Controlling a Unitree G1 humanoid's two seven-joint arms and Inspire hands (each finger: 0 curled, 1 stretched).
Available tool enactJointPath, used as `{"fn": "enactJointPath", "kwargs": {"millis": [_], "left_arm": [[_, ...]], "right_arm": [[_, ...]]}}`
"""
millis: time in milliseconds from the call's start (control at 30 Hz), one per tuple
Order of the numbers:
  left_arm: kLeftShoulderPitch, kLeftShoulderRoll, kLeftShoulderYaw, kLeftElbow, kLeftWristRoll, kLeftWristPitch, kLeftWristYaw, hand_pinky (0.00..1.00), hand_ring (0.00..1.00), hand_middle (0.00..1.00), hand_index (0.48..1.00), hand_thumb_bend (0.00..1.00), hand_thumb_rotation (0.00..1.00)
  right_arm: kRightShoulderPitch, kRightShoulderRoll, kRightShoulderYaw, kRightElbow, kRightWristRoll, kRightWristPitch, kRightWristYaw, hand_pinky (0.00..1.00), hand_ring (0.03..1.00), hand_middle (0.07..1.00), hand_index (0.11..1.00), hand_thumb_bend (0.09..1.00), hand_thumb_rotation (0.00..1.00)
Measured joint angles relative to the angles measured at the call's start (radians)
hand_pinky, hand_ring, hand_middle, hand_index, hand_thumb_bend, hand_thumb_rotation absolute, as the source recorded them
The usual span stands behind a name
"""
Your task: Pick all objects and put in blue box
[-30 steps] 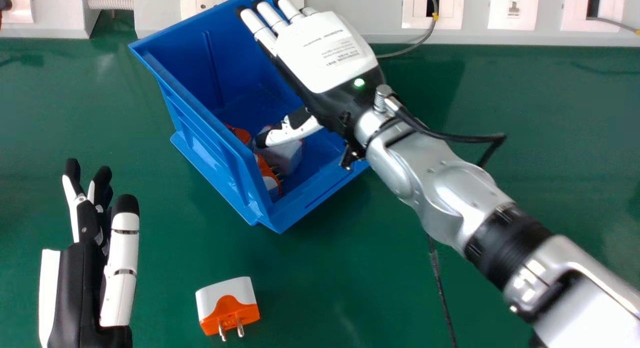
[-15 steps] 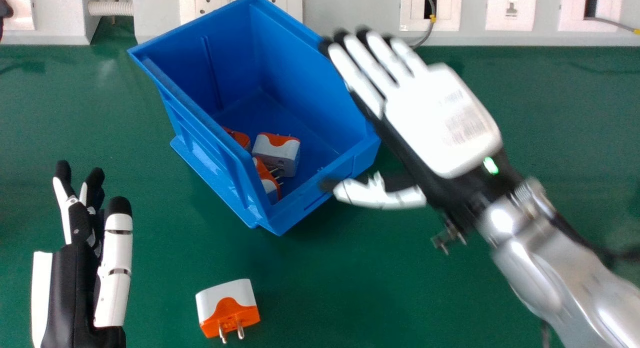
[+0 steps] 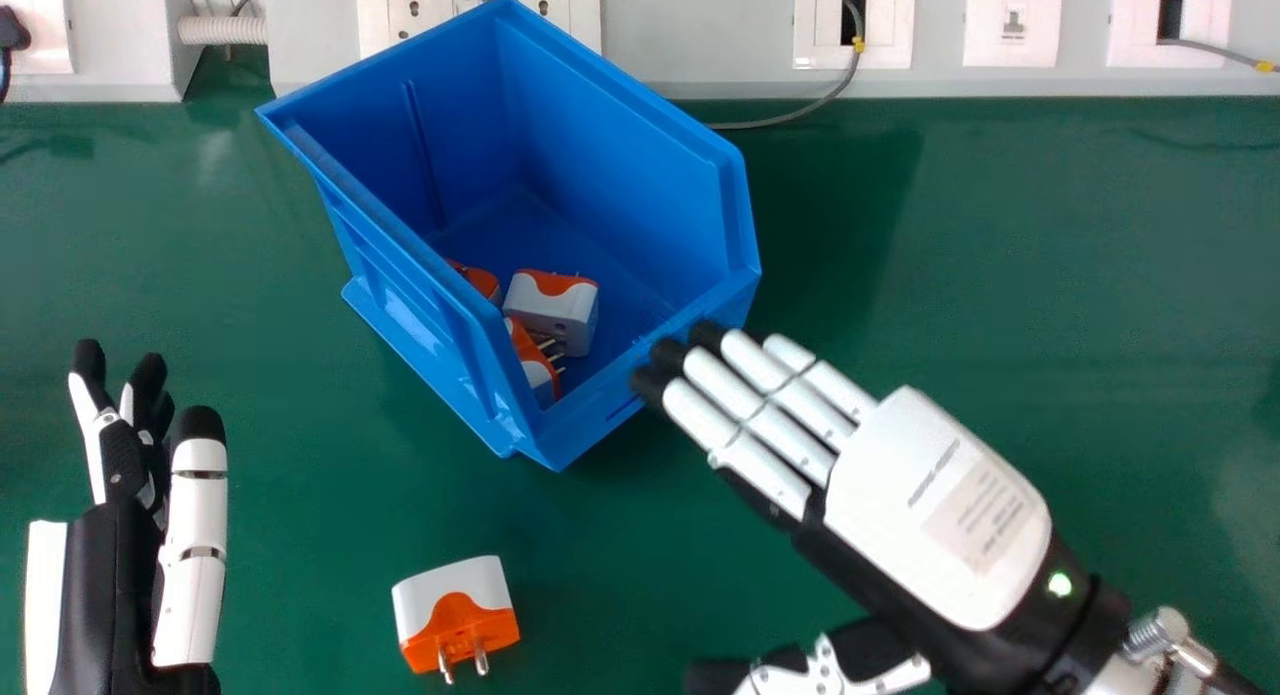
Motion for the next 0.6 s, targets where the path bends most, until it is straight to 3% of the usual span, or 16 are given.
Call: {"fn": "enactJointPath", "kwargs": {"millis": [67,167,267,467,600], "left_arm": [[0.000,0.000,-0.001,0.000,-0.002,0.000,-0.005,1.00,1.00,0.99,0.982,0.28,0.86],[-0.001,-0.002,-0.001,0.000,-0.018,0.000,-0.006,1.00,1.00,0.99,0.976,0.30,0.84],[-0.004,-0.005,-0.002,0.000,-0.019,-0.001,-0.004,1.00,1.00,0.99,0.973,0.32,0.83],[-0.007,-0.010,-0.002,-0.001,-0.019,-0.002,-0.003,1.00,1.00,0.99,0.978,0.29,0.83],[-0.007,-0.011,-0.002,-0.002,-0.020,-0.001,-0.003,1.00,1.00,0.99,0.982,0.27,0.82]], "right_arm": [[-0.013,0.000,0.009,0.001,-0.010,-0.032,0.016,0.94,1.000,1.000,0.994,0.335,0.65],[-0.048,0.007,0.026,0.002,-0.019,-0.062,0.056,0.98,1.000,1.000,1.000,0.337,0.62],[-0.092,0.036,0.052,0.015,-0.048,-0.081,0.074,0.96,1.000,1.000,1.000,0.327,0.60],[-0.179,0.123,0.123,0.063,-0.087,-0.121,0.086,1.00,1.000,1.000,1.000,0.276,0.71],[-0.240,0.162,0.161,0.086,-0.089,-0.140,0.120,1.00,1.000,1.000,1.000,0.253,0.72]]}}
